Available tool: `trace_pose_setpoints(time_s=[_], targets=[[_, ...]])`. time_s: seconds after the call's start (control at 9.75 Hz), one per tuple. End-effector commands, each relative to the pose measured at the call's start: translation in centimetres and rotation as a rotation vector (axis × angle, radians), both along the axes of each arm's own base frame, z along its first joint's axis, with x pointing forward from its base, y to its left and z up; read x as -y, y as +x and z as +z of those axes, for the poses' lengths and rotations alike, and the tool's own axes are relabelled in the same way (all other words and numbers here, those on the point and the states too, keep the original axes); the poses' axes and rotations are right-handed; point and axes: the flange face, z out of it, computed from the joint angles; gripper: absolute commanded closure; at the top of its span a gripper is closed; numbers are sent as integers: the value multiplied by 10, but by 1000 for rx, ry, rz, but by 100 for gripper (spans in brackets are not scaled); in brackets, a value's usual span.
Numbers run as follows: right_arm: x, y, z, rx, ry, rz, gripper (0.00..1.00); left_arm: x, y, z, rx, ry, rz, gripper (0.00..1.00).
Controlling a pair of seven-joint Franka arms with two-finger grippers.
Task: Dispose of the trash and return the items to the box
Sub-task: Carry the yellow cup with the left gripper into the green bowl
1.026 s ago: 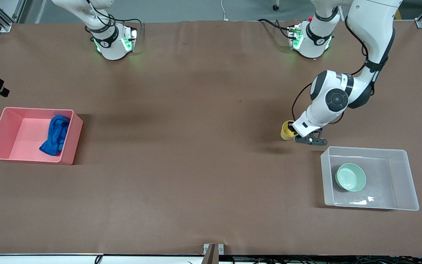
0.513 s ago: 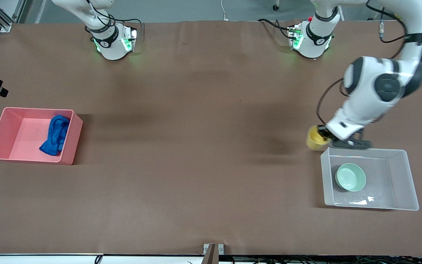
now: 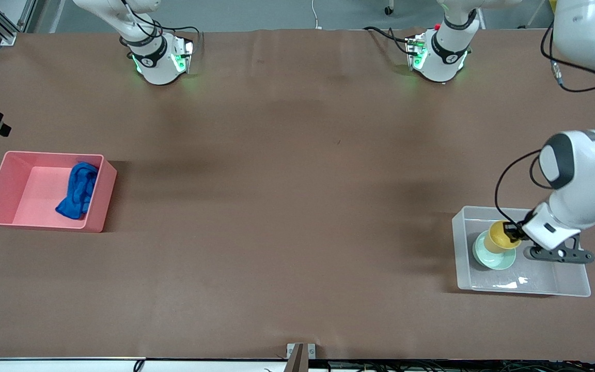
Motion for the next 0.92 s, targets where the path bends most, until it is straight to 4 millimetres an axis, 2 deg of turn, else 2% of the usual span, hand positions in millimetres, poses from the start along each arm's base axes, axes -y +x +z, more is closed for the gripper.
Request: trace_pose_setpoints(time_s=[0.0, 0.21, 0.31, 0.41, 0.51, 0.62, 0.72, 0.82], targets=[[1, -1, 4, 12, -5, -8, 0, -30, 18, -49, -51, -28, -38, 100], [12, -5, 5, 3, -3, -24, 0, -39, 10, -69, -87, -34, -29, 99], [12, -10, 8, -13, 3, -28, 0, -42, 7, -82, -106, -34, -24, 94], [9, -13, 10, -35, 6, -22, 0, -41, 5, -86, -112, -46, -21, 92], [6, -18, 9, -63, 11, -22, 0, -39, 3, -89, -120, -48, -28, 61], [5, -16, 10, -56, 8, -21, 0, -37, 2, -86, -120, -47, -57, 1], [6, -15, 12, -46, 5, -23, 0, -37, 4, -66, -94, -47, -84, 0], [9, -15, 16, -34, 5, -27, 0, -34, 4, -33, -71, -55, -76, 0]])
